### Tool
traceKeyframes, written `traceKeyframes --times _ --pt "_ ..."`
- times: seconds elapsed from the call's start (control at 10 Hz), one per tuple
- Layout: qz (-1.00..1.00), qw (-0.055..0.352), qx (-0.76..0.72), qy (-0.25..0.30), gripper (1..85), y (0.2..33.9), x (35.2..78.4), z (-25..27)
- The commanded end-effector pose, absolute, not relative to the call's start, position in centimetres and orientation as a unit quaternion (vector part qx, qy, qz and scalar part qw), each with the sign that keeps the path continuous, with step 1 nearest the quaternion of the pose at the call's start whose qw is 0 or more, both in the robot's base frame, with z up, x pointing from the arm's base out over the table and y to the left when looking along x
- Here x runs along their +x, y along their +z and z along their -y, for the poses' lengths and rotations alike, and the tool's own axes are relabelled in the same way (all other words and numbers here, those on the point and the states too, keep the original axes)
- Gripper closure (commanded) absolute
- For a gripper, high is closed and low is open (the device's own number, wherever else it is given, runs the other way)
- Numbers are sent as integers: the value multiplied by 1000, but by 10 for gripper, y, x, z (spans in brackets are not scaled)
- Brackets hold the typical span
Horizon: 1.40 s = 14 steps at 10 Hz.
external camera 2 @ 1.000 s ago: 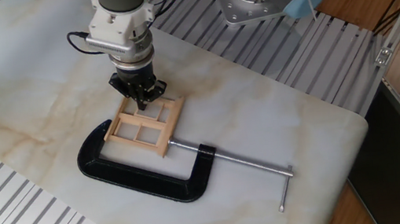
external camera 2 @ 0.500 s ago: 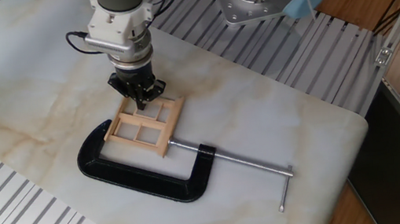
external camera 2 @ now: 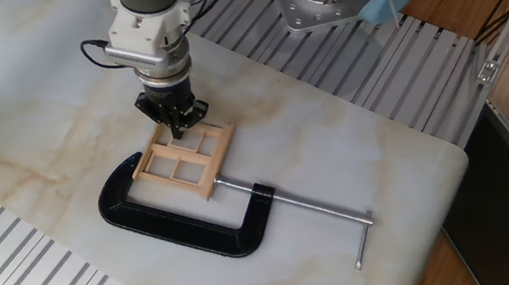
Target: Close a sliding window
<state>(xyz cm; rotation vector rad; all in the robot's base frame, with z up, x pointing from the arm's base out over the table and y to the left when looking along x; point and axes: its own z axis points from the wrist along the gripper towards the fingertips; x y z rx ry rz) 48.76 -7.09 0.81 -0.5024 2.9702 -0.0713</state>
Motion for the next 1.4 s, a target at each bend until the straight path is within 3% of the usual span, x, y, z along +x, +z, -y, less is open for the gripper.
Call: traceKeyframes --times 0.0,1.3 --pt "-983 68 -168 -20 850 9 490 74" --pt "-977 74 -198 -28 850 10 495 97"
